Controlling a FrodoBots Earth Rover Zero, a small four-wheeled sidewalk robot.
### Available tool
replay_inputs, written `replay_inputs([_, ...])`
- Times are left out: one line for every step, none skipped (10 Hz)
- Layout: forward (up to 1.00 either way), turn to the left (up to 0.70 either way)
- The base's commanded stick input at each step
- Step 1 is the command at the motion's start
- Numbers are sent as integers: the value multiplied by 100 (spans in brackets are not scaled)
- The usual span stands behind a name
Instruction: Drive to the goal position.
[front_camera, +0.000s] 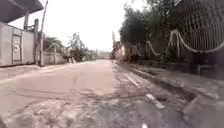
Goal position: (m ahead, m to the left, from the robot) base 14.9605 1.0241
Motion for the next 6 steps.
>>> replay_inputs([100, 0])
replay_inputs([100, 0])
replay_inputs([100, 0])
replay_inputs([100, 0])
replay_inputs([100, 16])
replay_inputs([100, 38])
